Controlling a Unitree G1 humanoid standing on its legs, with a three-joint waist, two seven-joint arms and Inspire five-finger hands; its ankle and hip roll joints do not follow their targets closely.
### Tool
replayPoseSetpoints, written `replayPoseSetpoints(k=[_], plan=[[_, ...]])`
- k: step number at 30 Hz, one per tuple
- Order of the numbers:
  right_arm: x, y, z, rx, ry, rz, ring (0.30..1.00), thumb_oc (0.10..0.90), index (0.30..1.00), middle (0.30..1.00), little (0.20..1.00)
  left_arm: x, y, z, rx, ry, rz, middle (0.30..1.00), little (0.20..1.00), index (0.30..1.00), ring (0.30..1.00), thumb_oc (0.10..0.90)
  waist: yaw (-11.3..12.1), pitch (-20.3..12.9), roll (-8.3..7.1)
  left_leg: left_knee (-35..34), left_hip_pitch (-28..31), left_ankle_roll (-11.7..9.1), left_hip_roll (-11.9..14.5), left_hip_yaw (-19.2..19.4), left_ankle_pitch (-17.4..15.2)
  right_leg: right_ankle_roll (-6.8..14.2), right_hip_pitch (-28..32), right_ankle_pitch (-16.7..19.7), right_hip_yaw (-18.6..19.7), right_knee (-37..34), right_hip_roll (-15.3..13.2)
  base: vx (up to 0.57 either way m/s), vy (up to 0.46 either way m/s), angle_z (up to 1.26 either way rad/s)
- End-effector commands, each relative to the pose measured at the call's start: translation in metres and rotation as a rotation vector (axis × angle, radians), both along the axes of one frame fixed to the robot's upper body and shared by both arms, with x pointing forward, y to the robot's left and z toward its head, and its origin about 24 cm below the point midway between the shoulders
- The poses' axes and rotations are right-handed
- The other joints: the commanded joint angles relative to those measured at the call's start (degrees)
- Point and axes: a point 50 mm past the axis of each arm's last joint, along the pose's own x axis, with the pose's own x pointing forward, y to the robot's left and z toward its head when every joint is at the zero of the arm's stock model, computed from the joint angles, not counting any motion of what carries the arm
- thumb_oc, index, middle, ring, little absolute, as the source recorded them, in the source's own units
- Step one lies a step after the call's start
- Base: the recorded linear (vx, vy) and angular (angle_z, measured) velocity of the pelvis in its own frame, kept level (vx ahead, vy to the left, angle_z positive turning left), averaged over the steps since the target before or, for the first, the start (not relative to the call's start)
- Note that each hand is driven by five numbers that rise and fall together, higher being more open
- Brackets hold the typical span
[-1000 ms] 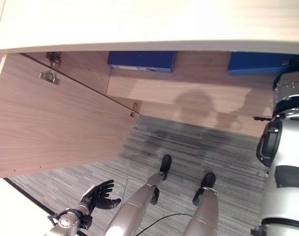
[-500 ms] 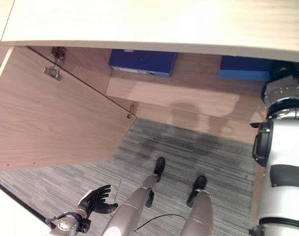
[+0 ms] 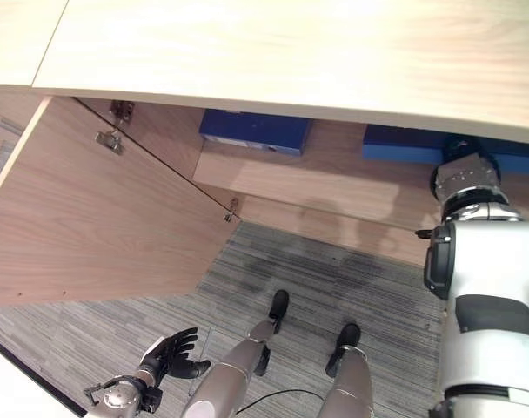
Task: Put the empty folder in the office cabinet
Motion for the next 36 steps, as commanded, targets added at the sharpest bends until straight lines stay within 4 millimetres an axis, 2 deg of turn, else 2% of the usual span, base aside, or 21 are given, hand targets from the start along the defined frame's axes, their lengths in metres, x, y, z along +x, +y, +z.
replayPoseSetpoints(k=[1, 4, 5, 6, 8, 10, 11, 16, 17, 20, 25, 28, 29, 30, 31, 33, 34, 35, 36], plan=[[-0.008, -0.013, -0.016, -0.008, 0.004, -0.063, 0.900, 0.800, 0.900, 0.900, 0.900, 0.000, 0.016, -0.002, 0.046, 0.018, 0.052, 0.900, 0.900, 0.900, 0.900, 0.800, 2.4, 0.9, -2.00, 2.2, 7.8, -0.8, 0.4, 0.6, -14.4, 4.6, 11.7, 0.1, -0.3, -13.7, 2.3, -0.09, 0.018, 0.02], [-0.008, -0.004, -0.045, 0.021, 0.064, -0.051, 0.900, 0.800, 0.900, 0.900, 0.900, -0.001, 0.016, -0.003, 0.040, 0.024, 0.073, 0.900, 0.900, 0.900, 0.900, 0.800, 2.4, 0.9, -2.36, 1.3, 9.1, -0.8, 0.6, 0.3, -14.1, 4.6, 13.7, 0.5, -0.7, -15.3, 2.5, 0.00, -0.005, 0.01], [-0.008, -0.004, -0.045, 0.022, 0.065, -0.051, 0.900, 0.800, 0.900, 0.900, 0.900, -0.001, 0.016, -0.003, 0.041, 0.024, 0.073, 0.900, 0.900, 0.900, 0.900, 0.800, 2.4, 0.9, -2.36, 1.2, 9.2, -0.8, 0.6, 0.2, -14.1, 4.6, 13.8, 0.5, -0.8, -15.3, 2.5, 0.00, -0.001, -0.04], [-0.009, 0.001, -0.063, 0.036, 0.111, -0.041, 0.900, 0.800, 0.900, 0.900, 0.900, -0.002, 0.015, -0.004, 0.035, 0.028, 0.085, 0.900, 0.900, 0.900, 0.900, 0.800, 2.4, 0.8, -2.49, 0.3, 9.9, -0.8, 0.8, 0.1, -13.8, 4.6, 14.6, 0.9, -1.0, -16.3, 2.5, -0.01, 0.009, -0.04], [-0.010, 0.006, -0.077, 0.050, 0.141, -0.032, 0.900, 0.800, 0.900, 0.900, 0.900, -0.004, 0.015, -0.006, 0.034, 0.037, 0.089, 0.900, 0.900, 0.900, 0.900, 0.800, 2.6, 0.8, -2.46, -0.9, 10.6, -0.9, 1.1, -0.1, -13.2, 4.7, 15.0, 1.2, -1.4, -16.8, 2.6, -0.01, 0.015, -0.07], [-0.011, 0.007, -0.082, 0.052, 0.151, -0.029, 0.900, 0.800, 0.900, 0.900, 0.900, -0.006, 0.015, -0.007, 0.039, 0.040, 0.089, 0.900, 0.900, 0.900, 0.900, 0.800, 2.7, 0.7, -2.52, -1.9, 11.2, -0.9, 1.2, -0.3, -12.8, 4.7, 15.5, 1.4, -1.6, -17.4, 2.6, 0.01, 0.003, -0.05], [-0.017, 0.003, -0.093, 0.058, 0.172, -0.041, 0.900, 0.800, 0.900, 0.900, 0.900, -0.006, 0.016, -0.007, 0.037, 0.040, 0.100, 0.900, 0.900, 0.900, 0.900, 0.800, 3.0, 0.6, -2.44, -4.0, 12.1, -1.2, 1.4, -0.8, -11.6, 4.8, 16.0, 1.6, -2.3, -18.3, 2.7, 0.00, 0.000, 0.00], [-0.026, -0.006, -0.103, 0.059, 0.193, -0.063, 0.900, 0.800, 0.900, 0.900, 0.900, -0.007, 0.015, -0.007, 0.033, 0.035, 0.100, 0.900, 0.900, 0.900, 0.900, 0.800, 3.3, 0.5, -2.05, -5.7, 13.0, -1.4, 1.6, -1.6, -10.5, 4.7, 16.7, 1.6, -3.2, -18.9, 2.6, 0.01, 0.000, 0.11], [-0.033, -0.013, -0.110, 0.065, 0.202, -0.083, 0.900, 0.800, 0.900, 0.900, 0.900, -0.006, 0.014, -0.006, 0.028, 0.033, 0.095, 0.900, 0.900, 0.900, 0.900, 0.800, 3.3, 0.6, -1.75, -6.2, 13.3, -1.4, 1.6, -1.9, -10.1, 4.6, 17.2, 1.5, -3.6, -19.2, 2.6, 0.01, 0.006, 0.07], [-0.035, -0.015, -0.114, 0.064, 0.193, -0.082, 0.900, 0.800, 0.900, 0.900, 0.900, -0.004, 0.011, -0.005, 0.020, 0.025, 0.082, 0.900, 0.900, 0.900, 0.900, 0.800, 3.5, 0.7, -1.43, -6.4, 13.5, -1.3, 1.6, -2.0, -10.1, 4.5, 17.4, 1.4, -3.7, -19.4, 2.6, 0.01, 0.013, 0.06], [-0.033, -0.013, -0.116, 0.037, 0.172, -0.059, 0.900, 0.800, 0.900, 0.900, 0.900, -0.003, 0.011, -0.004, 0.008, 0.018, 0.089, 0.900, 0.900, 0.900, 0.900, 0.800, 3.8, 0.7, -1.32, -6.5, 13.3, -1.3, 1.6, -2.1, -10.0, 4.4, 17.3, 1.4, -3.6, -19.3, 2.7, 0.00, 0.000, 0.00], [-0.024, -0.003, -0.112, 0.006, 0.139, -0.016, 0.900, 0.800, 0.900, 0.900, 0.900, -0.003, 0.016, -0.003, 0.013, 0.017, 0.108, 0.900, 0.900, 0.900, 0.900, 0.800, 3.7, 0.8, -1.39, -6.3, 13.3, -1.2, 1.9, -2.2, -10.1, 4.2, 17.1, 1.2, -3.2, -19.0, 2.9, 0.00, 0.000, 0.00], [-0.021, -0.004, -0.103, -0.022, 0.121, -0.013, 0.900, 0.800, 0.900, 0.900, 0.900, -0.002, 0.018, -0.003, 0.011, 0.015, 0.122, 0.900, 0.900, 0.900, 0.900, 0.800, 3.7, 0.9, -1.38, -6.0, 13.1, -1.3, 1.9, -2.2, -10.1, 4.2, 17.0, 1.1, -3.2, -18.7, 2.9, 0.00, 0.000, 0.00], [-0.021, -0.004, -0.103, -0.022, 0.121, -0.013, 0.900, 0.800, 0.900, 0.900, 0.900, -0.002, 0.018, -0.003, 0.011, 0.015, 0.122, 0.900, 0.900, 0.900, 0.900, 0.800, 3.7, 0.9, -1.38, -6.0, 13.1, -1.3, 1.9, -2.2, -10.1, 4.2, 17.0, 1.1, -3.2, -18.7, 2.9, -0.04, -0.013, 0.00], [-0.020, -0.009, -0.090, -0.057, 0.104, -0.017, 0.900, 0.800, 0.900, 0.900, 0.900, -0.003, 0.021, -0.002, 0.012, 0.014, 0.134, 0.900, 0.900, 0.900, 0.900, 0.800, 3.9, 0.7, -1.37, -6.0, 13.0, -1.4, 1.8, -2.3, -10.0, 4.2, 17.0, 1.1, -3.3, -18.7, 2.8, 0.00, 0.000, 0.00], [-0.019, -0.013, -0.082, -0.077, 0.095, -0.020, 0.900, 0.800, 0.900, 0.900, 0.900, -0.003, 0.022, -0.002, 0.008, 0.013, 0.137, 0.900, 0.900, 0.900, 0.900, 0.800, 4.0, 0.7, -1.28, -6.0, 13.0, -1.4, 1.8, -2.4, -10.0, 4.2, 17.0, 1.1, -3.4, -18.8, 2.8, 0.03, -0.019, 0.02], [-0.017, -0.021, -0.056, -0.157, 0.068, -0.021, 0.900, 0.800, 0.900, 0.900, 0.900, -0.006, 0.026, -0.002, 0.017, 0.020, 0.133, 0.900, 0.900, 0.900, 0.900, 0.800, 4.2, 0.1, -1.58, -6.6, 13.7, -1.7, 1.8, -2.5, -10.8, 4.4, 17.6, -0.2, -3.0, -19.0, 2.7, -0.03, 0.000, 0.05], [-0.017, -0.021, -0.055, -0.159, 0.067, -0.021, 0.900, 0.800, 0.900, 0.900, 0.900, -0.006, 0.025, -0.002, 0.015, 0.019, 0.132, 0.900, 0.900, 0.900, 0.900, 0.800, 4.4, 0.5, -1.17, -6.3, 13.1, -1.6, 1.7, -2.5, -9.7, 4.2, 17.1, 1.2, -3.5, -19.0, 2.6, 0.06, -0.033, 0.05], [-0.016, -0.024, -0.045, -0.191, 0.060, -0.020, 0.900, 0.800, 0.900, 0.900, 0.900, -0.007, 0.026, -0.002, 0.020, 0.022, 0.126, 0.900, 0.900, 0.900, 0.900, 0.800, 4.3, 0.0, -1.47, -6.8, 13.7, -1.7, 1.8, -2.6, -10.6, 4.4, 17.6, -0.1, -3.0, -19.2, 2.7, 0.00, 0.000, 0.00]])
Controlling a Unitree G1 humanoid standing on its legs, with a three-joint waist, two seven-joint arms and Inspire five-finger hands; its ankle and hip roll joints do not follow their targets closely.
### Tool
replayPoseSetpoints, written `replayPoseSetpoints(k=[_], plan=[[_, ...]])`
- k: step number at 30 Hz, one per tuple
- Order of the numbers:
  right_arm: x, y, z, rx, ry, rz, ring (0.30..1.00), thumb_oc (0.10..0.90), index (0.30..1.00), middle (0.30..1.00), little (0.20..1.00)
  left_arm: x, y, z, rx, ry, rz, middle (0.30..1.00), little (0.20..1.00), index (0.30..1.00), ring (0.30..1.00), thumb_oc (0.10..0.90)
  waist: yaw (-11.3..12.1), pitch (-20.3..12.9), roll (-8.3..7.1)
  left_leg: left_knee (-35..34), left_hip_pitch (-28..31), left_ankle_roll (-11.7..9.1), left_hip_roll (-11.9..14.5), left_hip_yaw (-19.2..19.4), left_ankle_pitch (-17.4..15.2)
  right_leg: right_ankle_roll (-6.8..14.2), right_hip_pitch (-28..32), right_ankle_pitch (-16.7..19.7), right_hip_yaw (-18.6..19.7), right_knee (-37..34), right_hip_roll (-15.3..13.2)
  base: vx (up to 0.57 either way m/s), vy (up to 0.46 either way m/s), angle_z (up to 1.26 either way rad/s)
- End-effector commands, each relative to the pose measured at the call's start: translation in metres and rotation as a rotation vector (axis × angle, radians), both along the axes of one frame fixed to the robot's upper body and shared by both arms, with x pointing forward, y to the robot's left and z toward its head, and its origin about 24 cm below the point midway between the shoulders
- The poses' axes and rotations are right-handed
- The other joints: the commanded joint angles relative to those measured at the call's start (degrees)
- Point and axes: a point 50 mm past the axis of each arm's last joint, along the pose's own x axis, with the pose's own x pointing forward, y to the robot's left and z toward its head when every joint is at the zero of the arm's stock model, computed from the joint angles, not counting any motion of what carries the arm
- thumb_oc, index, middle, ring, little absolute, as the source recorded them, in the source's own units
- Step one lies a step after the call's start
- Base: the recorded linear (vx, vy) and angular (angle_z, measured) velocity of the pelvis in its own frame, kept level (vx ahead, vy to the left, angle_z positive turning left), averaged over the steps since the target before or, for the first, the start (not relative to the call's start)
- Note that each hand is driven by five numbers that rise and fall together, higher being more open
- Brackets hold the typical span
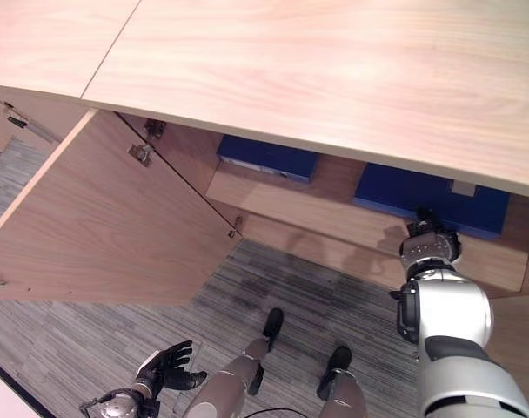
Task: Put the empty folder in the office cabinet
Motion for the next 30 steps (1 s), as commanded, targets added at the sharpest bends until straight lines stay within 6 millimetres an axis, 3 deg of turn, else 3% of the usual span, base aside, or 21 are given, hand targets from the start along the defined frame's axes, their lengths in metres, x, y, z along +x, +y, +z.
replayPoseSetpoints(k=[1, 7, 9, 13, 16, 19, 20, 22, 24, 29, 30], plan=[[0.013, -0.024, 0.091, -0.271, -0.160, 0.051, 0.900, 0.800, 0.900, 0.900, 0.900, 0.015, 0.022, 0.011, 0.043, -0.053, 0.031, 0.900, 0.900, 0.900, 0.900, 0.800, 3.0, 2.7, -0.86, -1.0, 6.7, -1.3, -0.2, 1.0, -10.9, 3.8, 8.6, -1.2, 0.7, -12.4, 0.8, 0.06, -0.028, 0.02], [0.011, -0.033, 0.149, -0.451, -0.206, 0.066, 0.900, 0.800, 0.900, 0.900, 0.900, 0.012, 0.024, 0.011, 0.040, -0.049, 0.007, 0.900, 0.900, 0.900, 0.900, 0.800, 3.6, 2.0, -0.62, -1.8, 6.9, -1.5, -0.2, 0.8, -10.1, 3.8, 8.6, -0.9, 0.4, -12.8, 0.7, 0.00, 0.000, 0.00], [0.011, -0.031, 0.158, -0.486, -0.214, 0.075, 0.900, 0.800, 0.900, 0.900, 0.900, 0.011, 0.023, 0.011, 0.041, -0.042, -0.003, 0.900, 0.900, 0.900, 0.900, 0.800, 3.6, 1.7, -0.69, -1.9, 7.1, -1.5, -0.2, 0.7, -10.1, 3.7, 8.8, -0.8, 0.4, -12.9, 0.7, 0.00, 0.000, 0.00], [0.012, -0.030, 0.164, -0.542, -0.195, 0.100, 0.900, 0.800, 0.900, 0.900, 0.900, 0.012, 0.023, 0.011, 0.030, -0.045, -0.008, 0.900, 0.900, 0.900, 0.900, 0.800, 3.7, 1.3, -0.89, -1.8, 7.3, -1.4, -0.2, 0.5, -10.2, 3.7, 9.3, -0.7, 0.4, -13.2, 0.8, 0.00, 0.000, 0.00], [0.013, -0.030, 0.152, -0.529, -0.169, 0.116, 0.900, 0.800, 0.900, 0.900, 0.900, 0.013, 0.022, 0.011, 0.025, -0.043, -0.006, 0.900, 0.900, 0.900, 0.900, 0.800, 3.6, 1.0, -1.22, -1.8, 7.6, -1.4, -0.1, 0.3, -10.3, 3.6, 10.0, -0.8, 0.5, -13.5, 1.0, 0.00, 0.000, 0.00], [0.016, -0.025, 0.127, -0.484, -0.133, 0.142, 0.900, 0.800, 0.900, 0.900, 0.900, 0.013, 0.019, 0.010, 0.020, -0.039, 0.000, 0.900, 0.900, 0.900, 0.900, 0.800, 3.3, 1.1, -1.32, -1.7, 8.0, -1.3, -0.1, 0.4, -10.4, 3.5, 10.6, -0.8, 0.5, -13.5, 1.1, -0.04, 0.015, 0.00], [0.016, -0.025, 0.119, -0.466, -0.125, 0.143, 0.900, 0.800, 0.900, 0.900, 0.900, 0.013, 0.020, 0.010, 0.020, -0.038, 0.005, 0.900, 0.900, 0.900, 0.900, 0.800, 3.4, 1.3, -1.12, -1.2, 7.3, -1.1, -0.2, 0.3, -9.3, 3.4, 10.2, 0.9, -0.1, -13.7, 1.0, -0.12, 0.044, 0.00], [0.017, -0.023, 0.112, -0.450, -0.122, 0.147, 0.900, 0.800, 0.900, 0.900, 0.900, 0.014, 0.020, 0.010, 0.022, -0.039, 0.010, 0.900, 0.900, 0.900, 0.900, 0.800, 3.3, 1.3, -1.27, -1.2, 7.4, -1.1, -0.2, 0.3, -9.4, 3.3, 10.3, 1.0, -0.1, -13.9, 1.1, -0.06, 0.022, 0.01], [0.013, -0.012, 0.047, -0.284, -0.093, 0.148, 0.900, 0.800, 0.900, 0.900, 0.900, 0.014, 0.020, 0.008, 0.024, -0.032, 0.029, 0.900, 0.900, 0.900, 0.900, 0.800, 2.8, 1.4, -1.96, -0.7, 8.1, -0.9, -0.1, 0.3, -9.7, 3.3, 11.8, 1.2, -0.4, -14.5, 1.3, -0.01, 0.000, 0.02], [0.001, 0.010, -0.021, -0.141, -0.063, 0.164, 0.900, 0.800, 0.900, 0.900, 0.900, 0.009, 0.019, 0.002, 0.021, -0.002, 0.067, 0.900, 0.900, 0.900, 0.900, 0.800, 1.5, 0.9, -3.39, -0.6, 10.1, -0.8, 0.1, 0.4, -10.2, 3.4, 15.1, 1.6, -0.7, -16.1, 1.7, 0.01, 0.002, 0.01], [-0.008, 0.023, -0.052, -0.101, -0.040, 0.187, 0.900, 0.800, 0.900, 0.900, 0.900, 0.003, 0.020, -0.002, 0.025, 0.023, 0.084, 0.900, 0.900, 0.900, 0.900, 0.800, 0.5, 0.5, -4.22, -0.7, 11.5, -0.8, 0.5, 0.7, -10.4, 3.4, 16.9, 1.8, -0.9, -17.3, 2.0, 0.06, 0.010, 0.03]])
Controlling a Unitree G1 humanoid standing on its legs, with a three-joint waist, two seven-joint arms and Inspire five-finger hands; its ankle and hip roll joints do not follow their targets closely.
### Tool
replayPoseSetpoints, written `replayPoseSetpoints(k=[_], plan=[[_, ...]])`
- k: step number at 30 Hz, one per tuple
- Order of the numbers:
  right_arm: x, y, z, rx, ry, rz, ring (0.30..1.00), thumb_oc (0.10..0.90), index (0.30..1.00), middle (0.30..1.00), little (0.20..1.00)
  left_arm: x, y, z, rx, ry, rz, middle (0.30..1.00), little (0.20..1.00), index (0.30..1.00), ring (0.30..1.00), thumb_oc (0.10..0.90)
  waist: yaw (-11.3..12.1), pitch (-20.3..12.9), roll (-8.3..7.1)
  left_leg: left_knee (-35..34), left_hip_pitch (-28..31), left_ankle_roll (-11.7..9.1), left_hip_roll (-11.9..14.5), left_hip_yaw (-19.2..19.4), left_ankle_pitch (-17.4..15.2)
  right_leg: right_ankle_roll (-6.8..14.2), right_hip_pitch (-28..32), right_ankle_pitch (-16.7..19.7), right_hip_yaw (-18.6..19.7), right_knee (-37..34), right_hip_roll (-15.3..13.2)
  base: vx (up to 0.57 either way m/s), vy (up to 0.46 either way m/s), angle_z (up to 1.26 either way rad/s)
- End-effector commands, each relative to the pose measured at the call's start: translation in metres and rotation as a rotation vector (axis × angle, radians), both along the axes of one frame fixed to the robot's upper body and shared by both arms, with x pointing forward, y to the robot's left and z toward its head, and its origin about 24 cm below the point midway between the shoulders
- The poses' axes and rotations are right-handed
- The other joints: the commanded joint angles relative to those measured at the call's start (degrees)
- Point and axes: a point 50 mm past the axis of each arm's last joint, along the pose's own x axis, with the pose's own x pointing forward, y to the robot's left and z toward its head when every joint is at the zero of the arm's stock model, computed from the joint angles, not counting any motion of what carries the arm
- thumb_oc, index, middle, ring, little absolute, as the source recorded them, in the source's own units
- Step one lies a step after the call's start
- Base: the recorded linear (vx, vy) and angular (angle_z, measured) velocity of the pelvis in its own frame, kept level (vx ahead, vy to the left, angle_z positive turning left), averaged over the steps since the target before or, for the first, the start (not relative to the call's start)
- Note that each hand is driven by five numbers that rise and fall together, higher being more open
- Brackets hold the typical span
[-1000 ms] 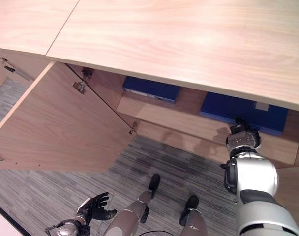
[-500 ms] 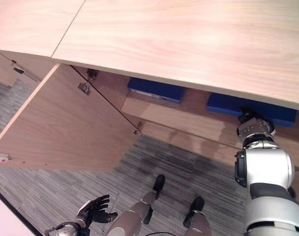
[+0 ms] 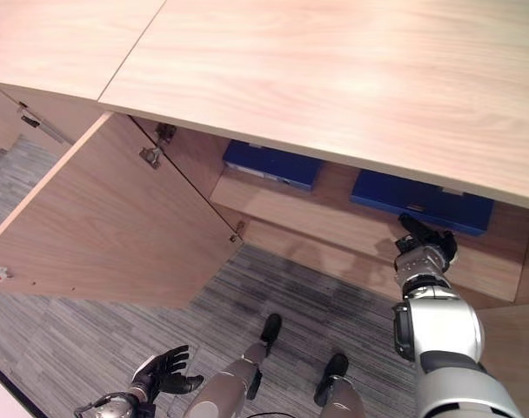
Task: Put the empty folder in the office cabinet
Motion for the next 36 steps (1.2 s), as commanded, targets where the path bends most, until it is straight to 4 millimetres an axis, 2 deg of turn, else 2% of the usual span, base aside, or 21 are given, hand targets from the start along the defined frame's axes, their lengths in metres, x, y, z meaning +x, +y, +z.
replayPoseSetpoints(k=[1, 2, 3, 4, 5, 6, 12, 14, 16, 17, 19, 23, 24, 25, 28, 29, 31, 32, 33, 34, 36], plan=[[-0.001, 0.017, -0.017, 0.055, -0.051, 0.024, 0.900, 0.800, 0.900, 0.900, 0.900, 0.006, 0.011, 0.001, 0.045, -0.004, 0.035, 0.900, 0.900, 0.900, 0.900, 0.800, 0.4, -0.2, -3.60, -0.2, 7.7, -0.2, -0.9, 1.2, -10.5, 3.9, 11.7, 1.6, 0.5, -15.2, 0.7, 0.05, 0.010, 0.02], [-0.002, 0.017, -0.018, 0.055, -0.049, 0.024, 0.900, 0.800, 0.900, 0.900, 0.900, 0.006, 0.012, 0.001, 0.046, -0.003, 0.035, 0.900, 0.900, 0.900, 0.900, 0.800, 0.4, -0.3, -3.63, -0.2, 7.8, -0.2, -0.9, 1.2, -10.5, 3.9, 11.9, 1.7, 0.5, -15.3, 0.7, 0.05, 0.017, -0.02], [-0.012, 0.030, -0.043, 0.064, -0.005, 0.062, 0.900, 0.800, 0.900, 0.900, 0.900, -0.002, 0.016, -0.003, 0.052, 0.029, 0.063, 0.900, 0.900, 0.900, 0.900, 0.800, -0.5, -0.9, -4.40, -0.6, 9.4, -0.2, -0.5, 1.6, -10.6, 3.9, 13.7, 2.1, 0.5, -16.8, 1.1, 0.04, 0.012, -0.04], [-0.013, 0.030, -0.044, 0.065, -0.004, 0.062, 0.900, 0.800, 0.900, 0.900, 0.900, -0.003, 0.016, -0.004, 0.053, 0.030, 0.063, 0.900, 0.900, 0.900, 0.900, 0.800, -0.5, -0.9, -4.42, -0.6, 9.5, -0.2, -0.5, 1.5, -10.6, 3.9, 13.9, 2.1, 0.5, -16.9, 1.1, 0.07, 0.030, 0.00], [-0.025, 0.039, -0.064, 0.071, 0.026, 0.083, 0.900, 0.800, 0.900, 0.900, 0.900, -0.013, 0.022, -0.007, 0.063, 0.062, 0.105, 0.900, 0.900, 0.900, 0.900, 0.800, -1.7, -1.8, -5.23, -0.9, 11.1, -0.3, -0.2, 2.1, -10.9, 4.0, 16.0, 2.8, 0.6, -18.7, 1.6, 0.06, 0.020, -0.03], [-0.031, 0.043, -0.073, 0.072, 0.042, 0.099, 0.900, 0.800, 0.900, 0.900, 0.900, -0.018, 0.024, -0.009, 0.065, 0.079, 0.128, 0.900, 0.900, 0.900, 0.900, 0.800, -2.2, -2.3, -5.60, -1.0, 11.8, -0.3, -0.2, 2.4, -11.0, 3.9, 16.8, 3.0, 0.6, -19.3, 1.9, 0.06, 0.020, -0.05], [-0.055, 0.070, -0.103, 0.050, 0.060, 0.226, 0.900, 0.800, 0.900, 0.900, 0.900, -0.045, 0.034, -0.018, 0.088, 0.157, 0.222, 0.900, 0.900, 0.900, 0.900, 0.800, -5.0, -4.8, -7.42, -1.6, 15.1, -0.3, 0.2, 3.7, -11.3, 4.0, 20.5, 4.4, 0.9, -22.1, 2.7, 0.04, 0.018, -0.10], [-0.081, 0.086, -0.117, -0.009, 0.065, 0.363, 0.900, 0.800, 0.900, 0.900, 0.900, -0.060, 0.039, -0.021, 0.098, 0.196, 0.278, 0.900, 0.900, 0.900, 0.900, 0.800, -6.8, -6.4, -8.65, -1.6, 17.9, -0.3, 0.4, 4.7, -12.0, 3.9, 23.0, 4.8, 1.3, -23.3, 3.2, 0.05, 0.019, -0.13], [-0.088, 0.086, -0.119, -0.024, 0.062, 0.385, 0.900, 0.800, 0.900, 0.900, 0.900, -0.063, 0.040, -0.021, 0.103, 0.201, 0.283, 0.900, 0.900, 0.900, 0.900, 0.800, -7.1, -6.8, -8.89, -1.6, 18.6, -0.3, 0.4, 4.9, -12.2, 3.9, 23.6, 4.8, 1.3, -23.6, 3.3, 0.03, 0.001, -0.24], [-0.102, 0.086, -0.126, -0.031, 0.081, 0.419, 0.900, 0.800, 0.900, 0.900, 0.900, -0.065, 0.043, -0.021, 0.107, 0.205, 0.287, 0.900, 0.900, 0.900, 0.900, 0.800, -7.2, -7.6, -9.39, -1.6, 19.6, -0.4, 0.5, 5.1, -12.5, 3.9, 25.0, 4.8, 1.2, -24.2, 3.5, 0.04, -0.011, -0.12], [-0.114, 0.086, -0.131, -0.039, 0.090, 0.459, 0.900, 0.800, 0.900, 0.900, 0.900, -0.064, 0.044, -0.020, 0.103, 0.195, 0.291, 0.900, 0.900, 0.900, 0.900, 0.800, -7.2, -8.0, -9.75, -1.6, 20.4, -0.4, 0.6, 5.0, -12.6, 3.9, 26.0, 4.7, 0.8, -24.6, 3.6, 0.02, -0.011, 0.00], [-0.118, 0.087, -0.132, -0.044, 0.091, 0.473, 0.900, 0.800, 0.900, 0.900, 0.900, -0.064, 0.045, -0.019, 0.108, 0.192, 0.287, 0.900, 0.900, 0.900, 0.900, 0.800, -7.1, -8.1, -9.92, -1.6, 20.8, -0.5, 0.7, 4.9, -12.6, 3.8, 26.6, 4.7, 0.6, -24.9, 3.6, -0.01, -0.027, -0.02], [-0.138, 0.096, -0.140, -0.138, 0.153, 0.663, 0.900, 0.800, 0.900, 0.900, 0.900, -0.060, 0.052, -0.015, 0.120, 0.165, 0.288, 0.900, 0.900, 0.900, 0.900, 0.800, -6.2, -8.6, -10.47, -1.6, 21.8, -1.1, 0.9, 3.9, -12.3, 3.6, 28.8, 4.8, -1.0, -26.2, 4.0, -0.03, -0.097, -0.01], [-0.138, 0.096, -0.140, -0.138, 0.153, 0.664, 0.900, 0.800, 0.900, 0.900, 0.900, -0.060, 0.052, -0.015, 0.120, 0.165, 0.288, 0.900, 0.900, 0.900, 0.900, 0.800, -6.3, -8.6, -10.47, -1.6, 21.9, -1.1, 0.9, 3.9, -12.3, 3.6, 28.9, 4.8, -1.0, -26.3, 4.0, -0.05, -0.156, 0.19], [-0.134, 0.108, -0.134, -0.298, 0.165, 0.900, 0.900, 0.800, 0.900, 0.900, 0.900, -0.057, 0.056, -0.012, 0.124, 0.138, 0.271, 0.900, 0.900, 0.900, 0.900, 0.800, -4.3, -7.9, -10.63, -1.6, 22.1, -1.8, 1.4, 2.3, -11.5, 3.1, 30.2, 4.1, -2.8, -26.8, 4.4, -0.03, -0.072, 0.32], [-0.134, 0.107, -0.134, -0.298, 0.165, 0.900, 0.900, 0.800, 0.900, 0.900, 0.900, -0.056, 0.056, -0.012, 0.124, 0.138, 0.270, 0.900, 0.900, 0.900, 0.900, 0.800, -4.5, -8.1, -10.65, -1.6, 21.8, -1.8, 1.3, 2.2, -11.3, 3.2, 30.1, 4.2, -3.0, -26.8, 4.4, -0.11, -0.057, 0.32], [-0.123, 0.109, -0.124, -0.420, 0.161, 0.990, 0.900, 0.800, 0.900, 0.900, 0.900, -0.046, 0.053, -0.010, 0.109, 0.105, 0.249, 0.900, 0.900, 0.900, 0.900, 0.800, -3.0, -5.6, -10.42, 0.3, 18.2, -3.9, 0.8, 1.1, -9.0, 3.2, 29.8, 4.1, -5.6, -27.5, 3.8, -0.22, -0.015, 0.26], [-0.123, 0.109, -0.124, -0.420, 0.161, 0.990, 0.900, 0.800, 0.900, 0.900, 0.900, -0.046, 0.053, -0.010, 0.109, 0.105, 0.249, 0.900, 0.900, 0.900, 0.900, 0.800, -3.0, -5.6, -10.42, 0.3, 18.2, -3.9, 0.8, 1.1, -9.0, 3.2, 29.8, 4.1, -5.6, -27.5, 3.8, -0.22, 0.017, 0.55], [-0.120, 0.109, -0.122, -0.472, 0.172, 1.029, 0.900, 0.800, 0.900, 0.900, 0.900, -0.043, 0.052, -0.010, 0.100, 0.095, 0.257, 0.900, 0.900, 0.900, 0.900, 0.800, -2.8, -4.7, -10.45, 2.5, 16.2, -4.5, 0.9, 2.3, -8.7, 3.4, 29.6, 4.3, -6.4, -27.7, 3.1, -0.25, 0.129, 0.86], [-0.113, 0.109, -0.117, -0.570, 0.196, 1.098, 0.900, 0.800, 0.900, 0.900, 0.900, -0.038, 0.047, -0.011, 0.083, 0.084, 0.272, 0.900, 0.900, 0.900, 0.900, 0.800, -4.1, -4.0, -10.93, 5.0, 13.7, -3.8, 4.4, 13.3, -8.0, 3.8, 29.1, 4.8, -9.0, -27.8, 1.4, -0.22, 0.125, 0.95], [-0.112, 0.113, -0.120, -0.610, 0.231, 1.145, 0.900, 0.800, 0.900, 0.900, 0.900, -0.040, 0.045, -0.012, 0.074, 0.088, 0.281, 0.900, 0.900, 0.900, 0.900, 0.800, -4.9, -4.3, -11.37, 5.9, 15.6, -3.7, 9.0, 23.6, -9.0, 4.0, 29.7, 4.2, -9.8, -27.9, 0.9, -0.08, 0.098, 0.64]])
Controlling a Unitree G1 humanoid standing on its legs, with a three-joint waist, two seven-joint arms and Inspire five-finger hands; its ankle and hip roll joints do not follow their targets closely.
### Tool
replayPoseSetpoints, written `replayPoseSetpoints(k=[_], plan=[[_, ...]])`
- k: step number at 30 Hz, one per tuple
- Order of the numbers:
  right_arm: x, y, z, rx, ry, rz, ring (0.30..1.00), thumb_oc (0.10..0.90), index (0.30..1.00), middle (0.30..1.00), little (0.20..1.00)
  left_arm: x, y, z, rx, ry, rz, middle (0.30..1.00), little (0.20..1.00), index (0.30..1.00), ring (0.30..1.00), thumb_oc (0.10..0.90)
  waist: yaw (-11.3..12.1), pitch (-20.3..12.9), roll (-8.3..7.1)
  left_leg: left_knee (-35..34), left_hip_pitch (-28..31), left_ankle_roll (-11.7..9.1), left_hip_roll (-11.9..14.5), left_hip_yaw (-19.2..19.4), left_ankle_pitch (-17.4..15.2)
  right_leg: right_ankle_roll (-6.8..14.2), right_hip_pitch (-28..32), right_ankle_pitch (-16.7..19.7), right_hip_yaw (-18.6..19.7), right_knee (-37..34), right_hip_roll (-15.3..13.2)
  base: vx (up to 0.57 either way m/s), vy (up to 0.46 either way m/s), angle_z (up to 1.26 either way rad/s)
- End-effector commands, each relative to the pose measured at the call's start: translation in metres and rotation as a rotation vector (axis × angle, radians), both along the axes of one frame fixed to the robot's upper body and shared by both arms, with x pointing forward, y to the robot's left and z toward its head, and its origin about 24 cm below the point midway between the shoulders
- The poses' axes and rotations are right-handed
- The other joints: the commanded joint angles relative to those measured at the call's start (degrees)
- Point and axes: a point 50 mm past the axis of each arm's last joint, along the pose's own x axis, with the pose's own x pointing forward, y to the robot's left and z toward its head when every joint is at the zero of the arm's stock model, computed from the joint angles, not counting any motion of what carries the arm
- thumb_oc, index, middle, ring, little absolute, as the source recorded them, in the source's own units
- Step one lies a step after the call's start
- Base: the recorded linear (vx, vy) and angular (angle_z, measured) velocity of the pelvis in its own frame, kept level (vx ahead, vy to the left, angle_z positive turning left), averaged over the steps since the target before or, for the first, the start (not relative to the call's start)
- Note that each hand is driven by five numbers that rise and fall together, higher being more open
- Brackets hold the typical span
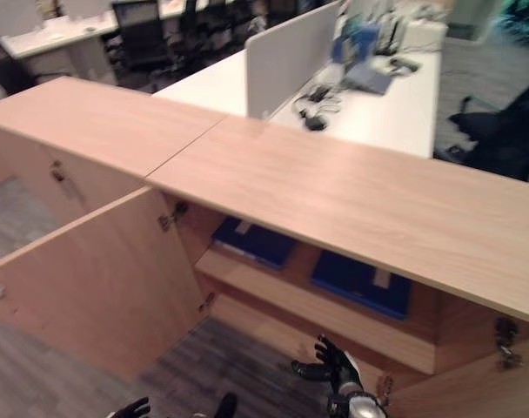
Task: Put the empty folder in the office cabinet
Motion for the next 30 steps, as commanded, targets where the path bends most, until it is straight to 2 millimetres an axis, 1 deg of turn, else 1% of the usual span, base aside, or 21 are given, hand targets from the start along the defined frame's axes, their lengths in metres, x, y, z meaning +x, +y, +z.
replayPoseSetpoints(k=[1, 4, 5, 6, 7, 9, 10, 13, 14, 15, 16, 17, 18, 19, 20, 21, 23, 24, 25, 27, 30], plan=[[0.038, 0.014, 0.032, -0.043, -0.198, 0.134, 0.900, 0.800, 0.900, 0.900, 0.900, 0.026, 0.019, 0.014, 0.062, -0.112, -0.027, 0.900, 0.900, 0.900, 0.900, 0.800, -1.8, 2.3, -3.28, 5.4, 6.0, 1.4, 7.2, 10.2, -4.5, 6.0, 2.8, -6.7, -0.1, 1.0, -3.7, -0.03, 0.101, 0.64], [0.037, 0.016, 0.030, -0.064, -0.184, 0.165, 0.900, 0.800, 0.900, 0.900, 0.900, 0.020, 0.024, 0.013, 0.079, -0.093, -0.024, 0.900, 0.900, 0.900, 0.900, 0.800, -1.7, 2.0, -3.49, 6.7, 7.8, 1.1, 8.3, 11.2, -5.7, 5.8, 3.7, -6.4, -1.3, 1.5, -4.2, 0.02, 0.108, 0.90], [0.036, 0.017, 0.030, -0.048, -0.187, 0.164, 0.900, 0.800, 0.900, 0.900, 0.900, 0.016, 0.029, 0.014, 0.096, -0.076, -0.024, 0.900, 0.900, 0.900, 0.900, 0.800, -1.7, 1.0, -3.71, 6.4, 9.8, 1.0, 8.6, 10.9, -7.3, 5.6, 3.8, -6.3, -2.5, 2.7, -4.6, 0.01, 0.170, 0.57], [0.034, 0.017, 0.029, -0.040, -0.183, 0.143, 0.900, 0.800, 0.900, 0.900, 0.900, 0.017, 0.030, 0.014, 0.104, -0.077, -0.027, 0.900, 0.900, 0.900, 0.900, 0.800, -1.8, 0.7, -3.82, 5.6, 10.4, 0.8, 8.8, 11.2, -7.0, 5.6, 3.9, -6.4, -3.5, 3.0, -4.8, 0.05, 0.378, 0.77], [0.026, 0.015, 0.022, -0.034, -0.151, 0.108, 0.900, 0.800, 0.900, 0.900, 0.900, 0.016, 0.029, 0.013, 0.108, -0.062, -0.049, 0.900, 0.900, 0.900, 0.900, 0.800, -1.3, -0.7, -4.22, 1.2, 11.8, 1.8, 7.3, 10.4, -7.4, 6.2, 3.9, -5.7, -5.5, 4.3, -5.3, 0.06, 0.357, 0.90], [0.026, 0.016, 0.020, -0.030, -0.147, 0.101, 0.900, 0.800, 0.900, 0.900, 0.900, 0.018, 0.032, 0.014, 0.118, -0.060, -0.059, 0.900, 0.900, 0.900, 0.900, 0.800, -0.9, -1.1, -4.69, 0.0, 12.0, 2.2, 6.5, 9.8, -7.5, 6.6, 3.8, -5.7, -6.1, 5.3, -5.8, 0.06, 0.273, 0.99], [0.025, 0.018, 0.017, -0.024, -0.134, 0.082, 0.900, 0.800, 0.900, 0.900, 0.900, 0.026, 0.035, 0.018, 0.139, -0.078, -0.095, 0.900, 0.900, 0.900, 0.900, 0.800, 0.0, -1.3, -5.30, -0.9, 12.0, 3.3, 4.9, 8.3, -8.1, 7.2, 3.8, -5.7, -7.1, 7.8, -7.3, 0.05, 0.270, 0.86], [0.028, 0.021, 0.017, 0.000, -0.139, 0.058, 0.900, 0.800, 0.900, 0.900, 0.900, 0.036, 0.039, 0.025, 0.167, -0.107, -0.172, 0.900, 0.900, 0.900, 0.900, 0.800, 0.9, -0.6, -5.86, -0.7, 12.2, 5.6, 2.4, 6.4, -10.1, 8.4, 2.7, -6.0, -7.9, 14.6, -10.8, 0.07, 0.328, 0.65], [0.032, 0.024, 0.018, 0.010, -0.144, 0.054, 0.900, 0.800, 0.900, 0.900, 0.900, 0.037, 0.041, 0.026, 0.174, -0.111, -0.175, 0.900, 0.900, 0.900, 0.900, 0.800, 1.1, 0.0, -5.75, -0.6, 12.6, 6.6, 1.7, 6.3, -10.8, 9.3, 1.4, -4.8, -7.9, 18.3, -12.8, 0.04, 0.215, 0.42], [0.032, 0.024, 0.018, 0.011, -0.145, 0.054, 0.900, 0.800, 0.900, 0.900, 0.900, 0.038, 0.042, 0.026, 0.175, -0.112, -0.174, 0.900, 0.900, 0.900, 0.900, 0.800, 1.2, 0.1, -5.95, -0.5, 12.6, 6.8, 1.3, 6.4, -10.9, 9.5, 1.1, -4.9, -7.6, 18.9, -13.3, 0.02, 0.233, 0.14], [0.036, 0.026, 0.020, 0.010, -0.154, 0.056, 0.900, 0.800, 0.900, 0.900, 0.900, 0.037, 0.045, 0.028, 0.183, -0.114, -0.166, 0.900, 0.900, 0.900, 0.900, 0.800, 1.5, 0.6, -5.72, -0.5, 13.1, 7.7, 0.6, 6.5, -11.4, 10.8, -0.1, -3.4, -7.3, 22.2, -15.0, 0.04, 0.262, -0.02], [0.038, 0.029, 0.021, 0.014, -0.158, 0.065, 0.900, 0.800, 0.900, 0.900, 0.900, 0.038, 0.052, 0.031, 0.204, -0.123, -0.153, 0.900, 0.900, 0.900, 0.900, 0.800, 1.4, 1.7, -5.55, -0.2, 13.7, 8.9, -0.4, 5.9, -11.9, 12.6, -2.5, -1.2, -3.8, 27.4, -16.0, 0.04, 0.250, -0.11], [0.038, 0.029, 0.021, 0.014, -0.159, 0.065, 0.900, 0.800, 0.900, 0.900, 0.900, 0.039, 0.052, 0.031, 0.204, -0.123, -0.153, 0.900, 0.900, 0.900, 0.900, 0.800, 1.5, 1.8, -5.61, -0.2, 13.7, 8.9, -0.5, 6.0, -11.9, 12.7, -2.6, -1.2, -3.7, 27.5, -16.1, 0.00, 0.215, -0.03], [0.039, 0.030, 0.023, 0.023, -0.168, 0.072, 0.900, 0.800, 0.900, 0.900, 0.900, 0.044, 0.055, 0.035, 0.209, -0.145, -0.143, 0.900, 0.900, 0.900, 0.900, 0.800, -0.2, 1.9, -5.21, -1.0, 14.0, 9.3, -0.8, 4.8, -10.5, 11.2, -5.7, -2.8, 4.1, 26.6, -10.2, -0.01, 0.119, 0.20], [0.038, 0.030, 0.023, 0.027, -0.171, 0.069, 0.900, 0.800, 0.900, 0.900, 0.900, 0.046, 0.057, 0.036, 0.218, -0.152, -0.139, 0.900, 0.900, 0.900, 0.900, 0.800, -1.1, 1.8, -4.75, -1.5, 13.9, 9.3, -1.0, 3.2, -10.1, 9.7, -6.8, -6.2, 7.3, 25.0, -5.9, 0.03, 0.133, 0.41], [0.036, 0.026, 0.023, 0.030, -0.176, 0.060, 0.900, 0.800, 0.900, 0.900, 0.900, 0.049, 0.057, 0.037, 0.218, -0.159, -0.148, 0.900, 0.900, 0.900, 0.900, 0.800, -1.7, 1.9, -5.16, -1.4, 13.5, 9.3, -2.6, 1.1, -9.9, 8.4, -6.1, -8.2, 9.4, 19.3, -2.1, 0.08, 0.043, 0.41], [0.027, 0.020, 0.018, 0.029, -0.152, 0.029, 0.900, 0.800, 0.900, 0.900, 0.900, 0.051, 0.053, 0.035, 0.212, -0.160, -0.159, 0.900, 0.900, 0.900, 0.900, 0.800, -2.1, 1.4, -5.66, -1.8, 13.3, 9.4, -4.1, -1.1, -10.1, 7.2, -4.3, -8.3, 10.3, 14.4, -1.3, 0.07, -0.026, 0.70], [0.018, 0.012, 0.013, 0.010, -0.122, 0.011, 0.900, 0.800, 0.900, 0.900, 0.900, 0.053, 0.049, 0.035, 0.198, -0.179, -0.134, 0.900, 0.900, 0.900, 0.900, 0.800, -2.6, 0.2, -5.53, -2.2, 13.3, 9.0, -4.4, -2.2, -10.0, 7.3, -2.5, -7.3, 12.2, 10.2, -0.4, 0.08, -0.046, 1.14], [0.015, 0.010, 0.012, 0.007, -0.117, 0.007, 0.900, 0.800, 0.900, 0.900, 0.900, 0.054, 0.048, 0.035, 0.195, -0.189, -0.117, 0.900, 0.900, 0.900, 0.900, 0.800, -2.8, -0.4, -5.51, -2.5, 13.2, 8.9, -4.5, -2.2, -9.9, 7.2, -2.0, -6.7, 12.5, 8.8, -0.3, 0.11, -0.041, 0.98], [0.005, 0.003, 0.010, 0.003, -0.102, -0.019, 0.900, 0.800, 0.900, 0.900, 0.900, 0.056, 0.044, 0.035, 0.171, -0.223, -0.069, 0.900, 0.900, 0.900, 0.900, 0.800, -3.1, -1.5, -5.37, -2.7, 13.8, 8.7, -4.6, -3.0, -10.0, 6.8, 0.6, -6.0, 12.0, 5.8, -0.3, 0.12, -0.037, 0.12], [-0.001, -0.001, 0.006, -0.016, -0.077, -0.031, 0.900, 0.800, 0.900, 0.900, 0.900, 0.062, 0.037, 0.037, 0.162, -0.260, -0.077, 0.900, 0.900, 0.900, 0.900, 0.800, -3.3, -2.2, -5.19, -2.7, 14.4, 8.2, -4.6, -3.1, -10.3, 7.0, 2.6, -5.2, 11.5, 2.9, -0.3, 0.07, -0.025, 0.12]])
